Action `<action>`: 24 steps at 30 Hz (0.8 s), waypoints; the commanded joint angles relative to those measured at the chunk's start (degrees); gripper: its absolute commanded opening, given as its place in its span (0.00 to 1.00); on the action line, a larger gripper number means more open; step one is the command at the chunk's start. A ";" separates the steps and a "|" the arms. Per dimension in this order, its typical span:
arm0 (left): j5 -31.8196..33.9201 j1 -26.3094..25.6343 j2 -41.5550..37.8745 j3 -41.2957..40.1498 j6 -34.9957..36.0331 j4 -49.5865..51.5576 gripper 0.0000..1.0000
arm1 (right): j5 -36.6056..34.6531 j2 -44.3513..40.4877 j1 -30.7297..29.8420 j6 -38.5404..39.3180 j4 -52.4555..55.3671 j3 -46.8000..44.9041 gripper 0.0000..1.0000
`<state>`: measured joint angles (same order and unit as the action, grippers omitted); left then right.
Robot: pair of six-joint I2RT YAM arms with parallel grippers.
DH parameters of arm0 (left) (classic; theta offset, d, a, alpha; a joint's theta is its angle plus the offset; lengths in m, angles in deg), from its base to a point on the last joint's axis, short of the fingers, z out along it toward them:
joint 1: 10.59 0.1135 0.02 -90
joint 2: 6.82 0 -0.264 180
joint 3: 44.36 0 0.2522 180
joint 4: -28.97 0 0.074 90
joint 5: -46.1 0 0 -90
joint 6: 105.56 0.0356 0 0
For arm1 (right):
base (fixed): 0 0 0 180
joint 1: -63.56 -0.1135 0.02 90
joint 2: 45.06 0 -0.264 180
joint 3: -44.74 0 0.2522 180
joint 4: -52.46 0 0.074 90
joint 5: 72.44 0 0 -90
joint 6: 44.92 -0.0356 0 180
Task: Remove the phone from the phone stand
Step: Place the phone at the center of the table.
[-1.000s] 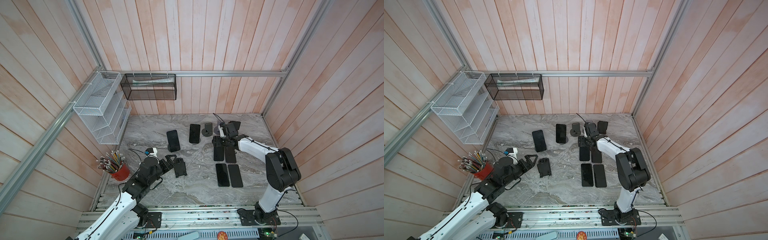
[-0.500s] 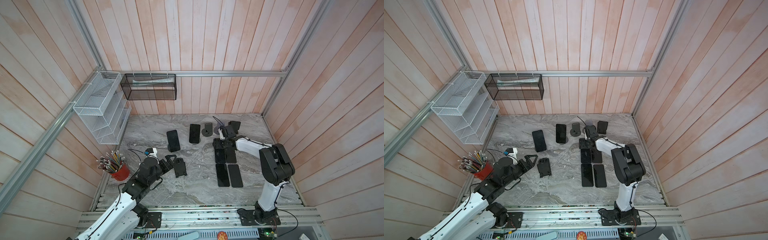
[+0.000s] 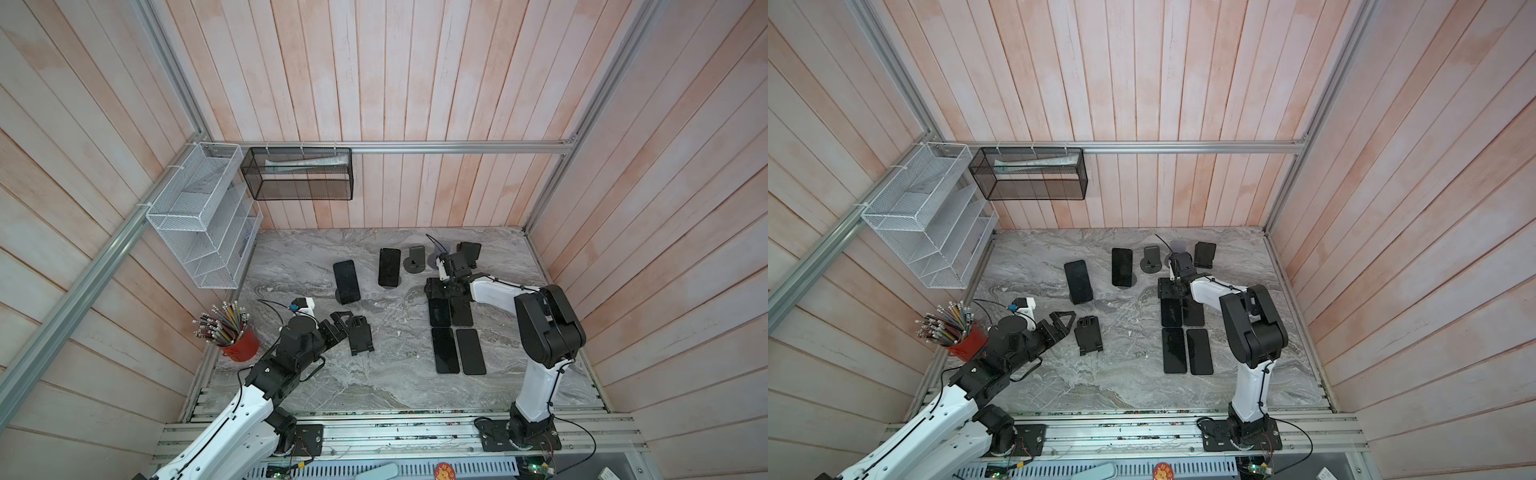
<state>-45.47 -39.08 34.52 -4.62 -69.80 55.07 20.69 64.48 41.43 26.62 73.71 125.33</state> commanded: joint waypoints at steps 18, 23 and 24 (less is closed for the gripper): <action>-0.88 0.28 0.17 -0.58 -0.01 -0.84 0.99 | 1.27 3.49 0.03 -1.73 -3.22 -1.33 0.71; -0.77 0.32 0.09 -0.58 0.10 -0.58 0.99 | 0.08 3.06 0.05 -1.34 -3.18 -2.33 0.73; -0.81 0.28 0.09 -0.58 0.10 -0.63 0.99 | -0.13 2.99 0.07 -1.12 -3.11 -2.48 0.74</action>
<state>-45.60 -39.08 34.81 -5.01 -69.80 54.72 21.44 66.18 41.47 25.59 69.69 124.48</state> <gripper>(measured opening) 0.990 0.738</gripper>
